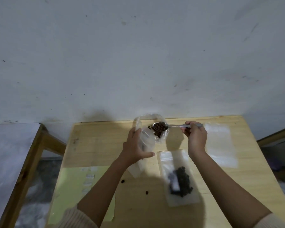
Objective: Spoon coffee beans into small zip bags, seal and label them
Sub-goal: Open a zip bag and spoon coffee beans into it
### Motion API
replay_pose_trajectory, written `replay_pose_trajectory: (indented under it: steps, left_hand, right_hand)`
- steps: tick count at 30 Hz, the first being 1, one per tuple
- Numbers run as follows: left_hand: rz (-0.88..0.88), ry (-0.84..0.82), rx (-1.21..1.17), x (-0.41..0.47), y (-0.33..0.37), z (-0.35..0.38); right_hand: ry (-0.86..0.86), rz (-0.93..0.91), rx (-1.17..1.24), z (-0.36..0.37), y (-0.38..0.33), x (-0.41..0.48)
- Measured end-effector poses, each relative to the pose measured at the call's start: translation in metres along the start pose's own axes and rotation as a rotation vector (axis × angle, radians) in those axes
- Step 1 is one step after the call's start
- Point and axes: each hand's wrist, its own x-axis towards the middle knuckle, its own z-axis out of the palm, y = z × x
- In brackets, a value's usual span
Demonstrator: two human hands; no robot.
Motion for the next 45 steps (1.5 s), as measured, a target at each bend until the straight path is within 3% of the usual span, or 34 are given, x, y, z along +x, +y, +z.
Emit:
replay_pose_trajectory:
  steps: [9, 12, 18, 24, 27, 32, 37, 41, 45]
  left_hand:
    - [-0.018, 0.022, 0.024, 0.001, 0.008, -0.001]
    - [-0.01, 0.008, 0.026, 0.0, 0.007, -0.005]
    - [-0.019, 0.01, 0.019, -0.006, 0.002, -0.015]
    - [0.021, 0.095, 0.001, -0.02, -0.002, -0.025]
    - [0.001, 0.092, 0.028, -0.026, -0.006, -0.029]
    - [-0.013, 0.11, 0.026, -0.035, -0.007, -0.035]
    - [0.006, 0.201, -0.012, -0.037, -0.004, -0.036]
    - [-0.02, 0.242, -0.005, -0.037, 0.008, -0.033]
    - [-0.003, 0.255, -0.023, -0.042, 0.016, -0.032]
  right_hand:
    - [-0.346, -0.276, -0.149, 0.001, -0.019, -0.034]
    - [-0.284, -0.305, -0.138, 0.002, -0.017, -0.037]
    - [-0.055, -0.141, -0.036, 0.001, -0.011, -0.023]
    - [-0.264, 0.17, -0.136, 0.016, 0.02, -0.027]
    - [-0.302, 0.214, -0.248, 0.021, 0.028, -0.031]
    - [-0.304, -0.07, -0.73, 0.011, 0.013, -0.036]
    - [-0.297, -0.418, -0.875, 0.009, -0.003, -0.05]
    - [-0.558, -0.442, -0.728, 0.025, -0.013, -0.081]
    - [-0.803, -0.478, -0.904, 0.035, -0.016, -0.099]
